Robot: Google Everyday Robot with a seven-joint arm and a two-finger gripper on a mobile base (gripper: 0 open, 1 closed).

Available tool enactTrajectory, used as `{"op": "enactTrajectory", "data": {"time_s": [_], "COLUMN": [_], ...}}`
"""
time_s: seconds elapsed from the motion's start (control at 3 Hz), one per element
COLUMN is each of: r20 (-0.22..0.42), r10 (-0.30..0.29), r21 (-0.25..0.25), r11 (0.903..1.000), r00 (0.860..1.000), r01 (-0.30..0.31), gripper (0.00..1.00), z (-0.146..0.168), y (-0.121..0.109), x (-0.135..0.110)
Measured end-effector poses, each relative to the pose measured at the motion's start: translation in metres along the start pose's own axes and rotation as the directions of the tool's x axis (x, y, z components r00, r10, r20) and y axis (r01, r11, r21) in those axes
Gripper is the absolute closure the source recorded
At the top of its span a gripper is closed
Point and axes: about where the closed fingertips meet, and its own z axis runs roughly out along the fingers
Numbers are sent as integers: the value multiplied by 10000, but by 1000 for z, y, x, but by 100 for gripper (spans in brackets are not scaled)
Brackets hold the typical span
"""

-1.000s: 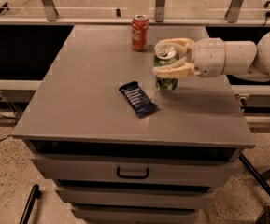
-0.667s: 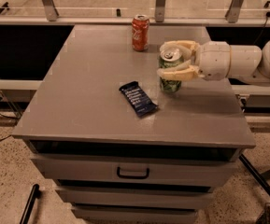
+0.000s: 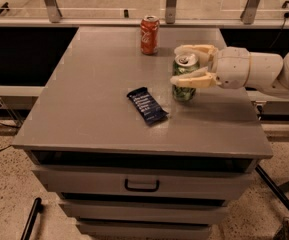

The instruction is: Place green can upright

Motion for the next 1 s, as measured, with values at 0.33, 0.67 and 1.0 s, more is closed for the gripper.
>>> {"op": "enactTrajectory", "data": {"time_s": [0.33,0.67,1.0], "r20": [31,32,-456], "r10": [29,29,-50], "r21": [-23,-25,-190], "r11": [10000,10000,9998], "r00": [10000,10000,9989], "r01": [-29,-29,42], "gripper": [0,0,0], "z": [2,2,-8], "y": [0,1,-1], "x": [0,0,0]}}
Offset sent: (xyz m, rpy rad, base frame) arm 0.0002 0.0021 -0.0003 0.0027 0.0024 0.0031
